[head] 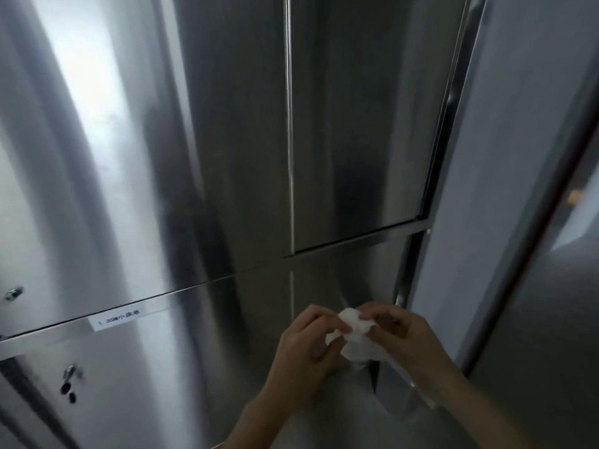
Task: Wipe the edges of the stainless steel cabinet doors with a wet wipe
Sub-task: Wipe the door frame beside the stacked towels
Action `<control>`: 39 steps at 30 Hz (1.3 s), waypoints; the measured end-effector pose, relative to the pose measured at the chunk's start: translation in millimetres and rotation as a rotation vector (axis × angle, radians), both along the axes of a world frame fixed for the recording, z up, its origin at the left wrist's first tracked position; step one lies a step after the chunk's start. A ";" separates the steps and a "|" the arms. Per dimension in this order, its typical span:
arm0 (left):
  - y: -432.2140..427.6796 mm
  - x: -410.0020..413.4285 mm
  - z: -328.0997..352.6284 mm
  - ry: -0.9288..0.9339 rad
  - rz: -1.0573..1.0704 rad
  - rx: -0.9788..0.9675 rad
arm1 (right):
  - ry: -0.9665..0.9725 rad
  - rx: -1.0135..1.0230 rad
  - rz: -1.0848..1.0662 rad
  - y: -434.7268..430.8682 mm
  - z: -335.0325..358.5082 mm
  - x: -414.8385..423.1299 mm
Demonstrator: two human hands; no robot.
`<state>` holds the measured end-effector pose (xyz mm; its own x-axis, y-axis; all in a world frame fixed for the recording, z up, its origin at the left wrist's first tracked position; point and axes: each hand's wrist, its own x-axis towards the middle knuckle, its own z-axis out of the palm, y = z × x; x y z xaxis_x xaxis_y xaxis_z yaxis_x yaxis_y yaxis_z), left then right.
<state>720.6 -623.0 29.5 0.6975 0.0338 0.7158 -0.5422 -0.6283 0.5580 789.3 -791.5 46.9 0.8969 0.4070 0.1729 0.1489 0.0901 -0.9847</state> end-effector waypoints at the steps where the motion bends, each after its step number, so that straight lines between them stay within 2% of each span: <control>1: -9.3 13.3 2.6 -0.012 0.015 -0.020 | -0.011 0.006 0.009 -7.2 3.5 14.4; 5: -34.4 61.4 13.8 -0.058 0.084 -0.049 | 0.022 0.033 0.092 -24.1 16.0 65.1; 10: -42.5 110.3 19.3 -0.094 0.159 0.025 | 0.048 0.020 0.110 -25.2 20.3 112.6; 14: -30.3 155.5 19.8 -0.082 0.161 0.092 | -0.046 0.013 -0.029 -21.8 19.4 163.2; 19: -5.1 230.9 37.8 -0.078 0.165 0.298 | -0.237 -0.045 -0.205 -23.8 32.4 234.8; 27: 3.7 365.7 89.2 -0.196 0.201 0.466 | -0.382 -0.026 -0.340 -52.4 50.8 326.1; 31: -10.4 419.9 101.8 -0.280 0.221 0.666 | -0.439 -0.027 -0.430 -68.9 56.7 364.4; 35: -22.0 472.8 118.8 -0.289 0.351 0.824 | -0.479 -0.038 -0.451 -82.5 64.0 407.4; 39: -37.5 528.4 140.1 -0.266 0.620 0.961 | -0.575 -0.091 -0.455 -98.3 75.7 456.4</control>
